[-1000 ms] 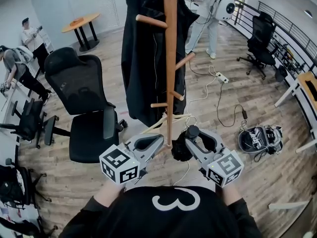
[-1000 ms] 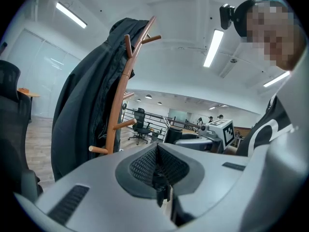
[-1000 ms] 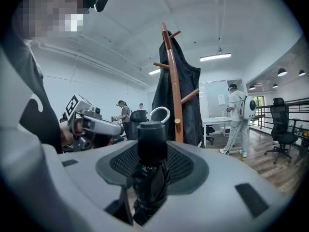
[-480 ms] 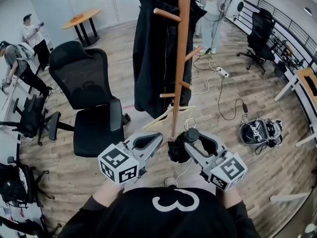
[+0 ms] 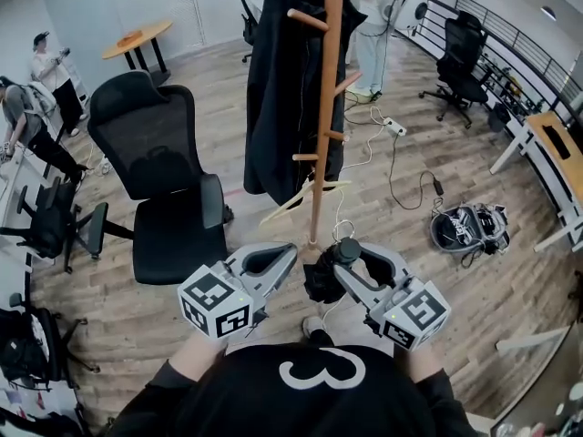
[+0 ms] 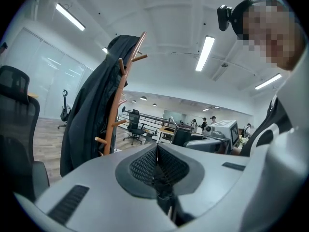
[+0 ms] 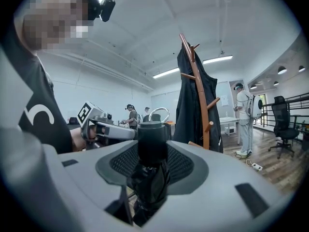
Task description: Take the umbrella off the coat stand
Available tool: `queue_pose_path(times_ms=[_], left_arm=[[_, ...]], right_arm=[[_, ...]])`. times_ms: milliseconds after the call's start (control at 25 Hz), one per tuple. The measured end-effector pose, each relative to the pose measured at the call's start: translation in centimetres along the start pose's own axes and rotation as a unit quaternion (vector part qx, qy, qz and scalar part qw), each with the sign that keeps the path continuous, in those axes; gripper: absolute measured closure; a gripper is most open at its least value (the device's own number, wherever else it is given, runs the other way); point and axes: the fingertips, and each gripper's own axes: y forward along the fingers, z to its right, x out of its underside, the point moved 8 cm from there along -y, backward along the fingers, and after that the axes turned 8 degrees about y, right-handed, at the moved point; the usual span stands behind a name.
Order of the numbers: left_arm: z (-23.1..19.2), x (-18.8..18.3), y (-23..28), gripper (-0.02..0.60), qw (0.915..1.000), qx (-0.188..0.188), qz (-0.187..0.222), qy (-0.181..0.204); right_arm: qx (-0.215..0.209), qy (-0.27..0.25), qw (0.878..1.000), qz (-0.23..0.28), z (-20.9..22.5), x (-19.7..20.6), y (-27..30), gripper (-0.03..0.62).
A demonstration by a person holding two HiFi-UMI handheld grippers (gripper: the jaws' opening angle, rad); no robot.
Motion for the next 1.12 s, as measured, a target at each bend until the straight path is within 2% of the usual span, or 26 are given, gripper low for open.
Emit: queue_pose_path(times_ms=[400,1120], left_arm=[[3.4,1.1,-3.3,0.565,0.9995,0.030,-0.007,0.002],[6.5,2.2,-6.2,0.565,0.9982,0.059,-0.009,0.008]], right_arm=[[0.022,0.017,1.000,0.000,-5.1,2.2,-2.7,0.405],[0.054,0.019,0.998,0.005,-9.8,3.8,-4.9,0.405]])
